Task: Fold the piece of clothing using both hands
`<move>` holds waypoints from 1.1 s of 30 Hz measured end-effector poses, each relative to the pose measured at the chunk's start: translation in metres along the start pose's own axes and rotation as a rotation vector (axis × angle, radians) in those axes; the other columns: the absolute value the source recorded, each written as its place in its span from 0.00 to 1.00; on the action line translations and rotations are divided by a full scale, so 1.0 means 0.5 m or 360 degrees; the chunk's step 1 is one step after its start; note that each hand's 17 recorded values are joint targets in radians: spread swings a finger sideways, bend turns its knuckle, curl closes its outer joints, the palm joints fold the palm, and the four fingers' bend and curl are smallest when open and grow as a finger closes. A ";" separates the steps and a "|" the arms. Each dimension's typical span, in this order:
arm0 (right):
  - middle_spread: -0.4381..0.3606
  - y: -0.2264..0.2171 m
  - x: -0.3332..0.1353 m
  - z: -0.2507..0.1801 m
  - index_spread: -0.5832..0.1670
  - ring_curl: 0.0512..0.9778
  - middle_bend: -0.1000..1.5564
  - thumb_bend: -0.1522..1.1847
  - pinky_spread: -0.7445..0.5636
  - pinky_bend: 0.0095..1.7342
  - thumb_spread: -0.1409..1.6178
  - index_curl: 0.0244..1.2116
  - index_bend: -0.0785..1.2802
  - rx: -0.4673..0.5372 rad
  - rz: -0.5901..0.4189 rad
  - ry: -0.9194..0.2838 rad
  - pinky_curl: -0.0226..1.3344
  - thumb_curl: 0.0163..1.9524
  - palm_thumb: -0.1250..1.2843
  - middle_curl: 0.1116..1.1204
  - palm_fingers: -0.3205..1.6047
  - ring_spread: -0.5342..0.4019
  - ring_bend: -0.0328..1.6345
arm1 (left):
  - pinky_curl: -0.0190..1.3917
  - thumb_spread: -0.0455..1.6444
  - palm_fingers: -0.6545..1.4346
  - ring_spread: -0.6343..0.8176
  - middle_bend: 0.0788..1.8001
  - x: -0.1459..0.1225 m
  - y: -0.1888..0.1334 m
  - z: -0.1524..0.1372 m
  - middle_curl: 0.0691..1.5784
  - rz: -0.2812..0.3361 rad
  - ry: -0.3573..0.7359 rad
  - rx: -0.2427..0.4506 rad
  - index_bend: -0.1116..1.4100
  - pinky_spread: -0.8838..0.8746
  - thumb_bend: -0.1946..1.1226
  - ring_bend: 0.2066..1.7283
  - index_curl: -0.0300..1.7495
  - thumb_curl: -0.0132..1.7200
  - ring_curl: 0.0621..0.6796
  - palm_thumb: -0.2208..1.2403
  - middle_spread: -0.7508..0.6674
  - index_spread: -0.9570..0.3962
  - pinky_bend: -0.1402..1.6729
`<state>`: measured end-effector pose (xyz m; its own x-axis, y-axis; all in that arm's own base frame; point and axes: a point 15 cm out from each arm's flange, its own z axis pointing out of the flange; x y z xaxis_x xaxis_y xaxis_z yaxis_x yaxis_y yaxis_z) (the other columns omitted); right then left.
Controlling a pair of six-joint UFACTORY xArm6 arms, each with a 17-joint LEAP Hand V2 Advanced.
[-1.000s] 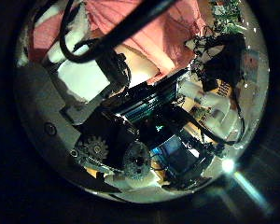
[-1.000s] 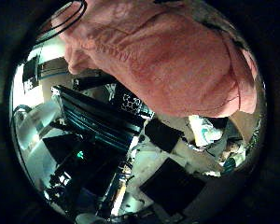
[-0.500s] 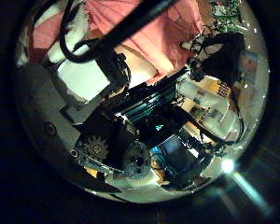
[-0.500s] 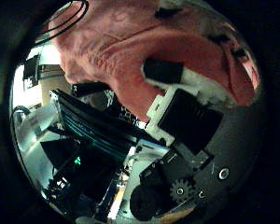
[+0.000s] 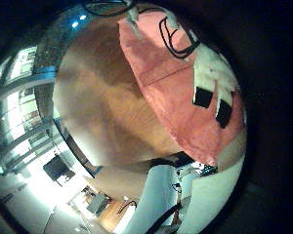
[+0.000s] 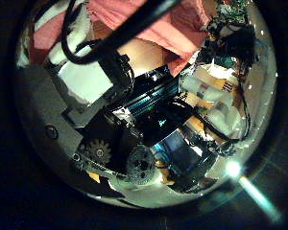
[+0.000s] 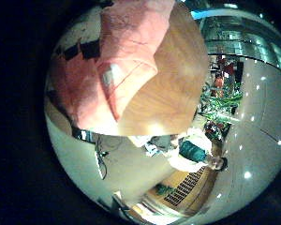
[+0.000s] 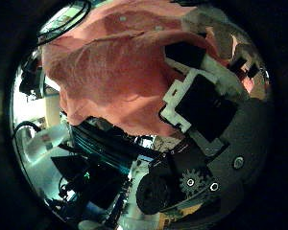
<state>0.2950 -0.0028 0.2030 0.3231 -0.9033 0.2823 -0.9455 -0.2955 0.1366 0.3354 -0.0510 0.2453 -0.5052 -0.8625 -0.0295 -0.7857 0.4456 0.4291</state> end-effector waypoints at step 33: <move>0.23 -0.148 0.058 -0.251 0.21 0.61 0.61 0.06 0.23 0.72 0.72 0.65 0.36 0.0146 0.0044 -0.0181 0.50 0.25 0.56 0.64 0.56 0.26 0.78 | 0.46 0.67 0.85 0.11 0.52 -0.091 0.006 -0.130 0.59 -0.0022 0.0079 -0.0080 0.25 0.12 0.14 0.72 0.84 0.41 0.71 0.67 0.11 0.17 0.64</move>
<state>0.3796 0.0317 0.3202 0.2949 -0.9394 0.1747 -0.9555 -0.2922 0.0414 0.3790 -0.0261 0.3065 -0.4750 -0.8799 0.0083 -0.7730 0.4217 0.4739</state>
